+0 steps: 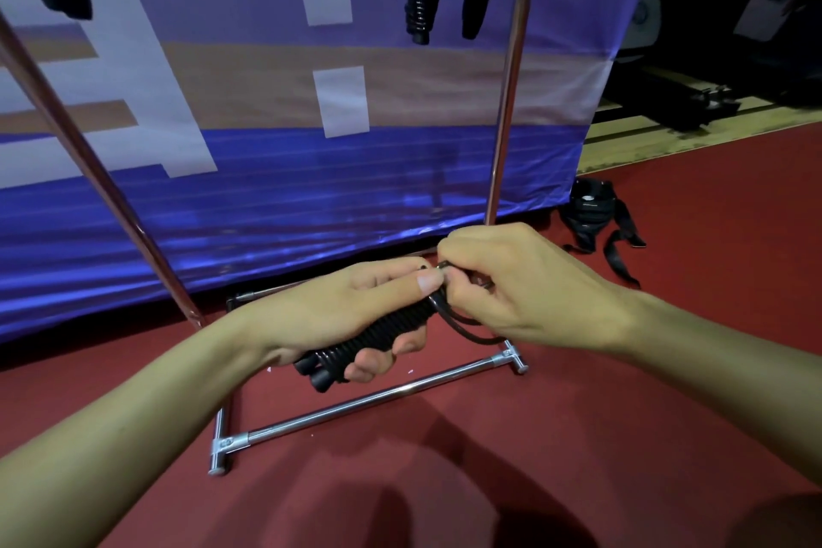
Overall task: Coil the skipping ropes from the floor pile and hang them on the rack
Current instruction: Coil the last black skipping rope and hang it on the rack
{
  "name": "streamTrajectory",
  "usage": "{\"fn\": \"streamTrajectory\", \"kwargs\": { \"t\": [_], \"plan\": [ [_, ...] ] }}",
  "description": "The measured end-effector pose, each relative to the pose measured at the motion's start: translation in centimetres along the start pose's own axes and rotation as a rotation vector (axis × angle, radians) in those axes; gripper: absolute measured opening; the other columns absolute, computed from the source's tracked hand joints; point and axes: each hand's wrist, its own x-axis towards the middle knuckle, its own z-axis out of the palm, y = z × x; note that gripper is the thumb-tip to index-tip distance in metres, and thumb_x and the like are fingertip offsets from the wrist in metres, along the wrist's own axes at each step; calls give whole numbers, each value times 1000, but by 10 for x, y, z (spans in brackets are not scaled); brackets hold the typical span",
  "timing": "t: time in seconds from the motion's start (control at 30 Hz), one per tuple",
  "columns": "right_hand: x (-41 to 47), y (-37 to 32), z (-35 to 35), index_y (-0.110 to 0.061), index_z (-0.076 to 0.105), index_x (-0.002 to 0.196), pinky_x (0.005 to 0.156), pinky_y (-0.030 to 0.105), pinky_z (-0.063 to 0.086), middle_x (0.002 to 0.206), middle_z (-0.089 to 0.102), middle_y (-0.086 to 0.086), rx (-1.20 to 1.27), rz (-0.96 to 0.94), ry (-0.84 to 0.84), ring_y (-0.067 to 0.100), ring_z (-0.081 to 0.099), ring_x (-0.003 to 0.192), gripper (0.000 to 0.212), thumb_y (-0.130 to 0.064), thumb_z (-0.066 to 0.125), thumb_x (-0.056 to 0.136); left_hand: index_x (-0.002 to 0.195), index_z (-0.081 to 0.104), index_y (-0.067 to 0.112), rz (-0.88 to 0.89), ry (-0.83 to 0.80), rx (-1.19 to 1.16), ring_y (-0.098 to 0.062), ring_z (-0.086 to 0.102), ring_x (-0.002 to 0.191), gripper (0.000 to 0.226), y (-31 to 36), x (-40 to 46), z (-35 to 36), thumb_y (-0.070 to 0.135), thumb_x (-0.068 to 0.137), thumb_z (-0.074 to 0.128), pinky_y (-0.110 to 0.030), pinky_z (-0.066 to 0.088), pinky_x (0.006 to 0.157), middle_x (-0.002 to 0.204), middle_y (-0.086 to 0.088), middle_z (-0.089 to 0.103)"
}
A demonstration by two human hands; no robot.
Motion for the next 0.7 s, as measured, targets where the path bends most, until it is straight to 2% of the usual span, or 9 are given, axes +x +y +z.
{"fn": "streamTrajectory", "kwargs": {
  "t": [0.07, 0.17, 0.27, 0.33, 0.37, 0.43, 0.5, 0.6, 0.7],
  "plan": [
    [1, -3, -4, -14, 37, 69, 57, 21, 25, 62, 33, -6, 68, 69, 31, 14, 31, 58, 32, -14, 54, 96, 106, 58, 23, 20, 8, -29, -15, 36, 43, 30, 3, 1, 1, 50, 98, 49, -22, 34, 39, 67, -6, 47],
    [5, -9, -7, -22, 32, 67, 55, 21, 25, 59, 31, -6, 125, 145, 10, 12, 30, 57, 38, -16, 54, 98, 115, 53, 16, 40, 17, -36, -15, 37, 43, 39, 3, 1, 1, 50, 96, 50, -22, 35, 39, 66, -7, 47],
    [3, -3, -12, -26, 44, 71, 57, 20, 28, 62, 39, -9, 156, 169, -138, 11, 37, 60, 35, -25, 56, 104, 111, 50, 14, 43, 22, -13, -15, 36, 43, 37, -3, -2, -1, 48, 98, 51, -21, 35, 39, 66, -8, 46],
    [0, 2, -17, -25, 59, 85, 65, 18, 35, 72, 53, -11, 225, 230, -190, 9, 50, 68, 24, -36, 52, 106, 105, 46, 11, 48, 44, 8, -15, 36, 42, 36, -7, -2, -5, 47, 99, 50, -21, 34, 39, 67, -9, 45],
    [-2, 3, -20, -25, 63, 98, 71, 17, 39, 81, 59, -16, 279, 290, -217, 5, 55, 75, 25, -43, 47, 105, 101, 46, 12, 47, 67, 17, -15, 35, 42, 36, -9, -3, -7, 48, 98, 51, -22, 33, 39, 67, -10, 45],
    [-6, 6, -21, -28, 58, 131, 81, 13, 42, 93, 56, -26, 361, 381, -308, -2, 59, 84, 42, -50, 37, 102, 97, 47, 15, 60, 100, 37, -16, 35, 42, 35, -9, -2, -10, 49, 97, 53, -23, 33, 40, 68, -11, 45],
    [-9, 8, -20, -26, 45, 151, 84, 14, 43, 98, 51, -25, 360, 361, -361, -2, 60, 86, 53, -46, 37, 102, 101, 48, 13, 80, 128, 81, -17, 36, 42, 36, -7, -1, -11, 48, 100, 52, -22, 34, 41, 69, -10, 46],
    [-9, 7, -21, -24, 41, 156, 83, 18, 46, 91, 51, -33, 371, 279, -312, 4, 63, 82, 60, -46, 38, 100, 98, 49, 16, 115, 180, 200, -19, 37, 43, 24, -5, 0, -10, 40, 104, 47, -23, 36, 41, 69, -9, 48],
    [-10, 7, -18, -28, 31, 160, 87, 32, 52, 85, 47, -26, 434, 269, -276, 7, 60, 80, 67, -62, 33, 102, 99, 49, 17, 145, 167, 252, -20, 37, 45, 22, -4, 1, -8, 38, 106, 46, -26, 37, 43, 70, -9, 50]
  ]
}}
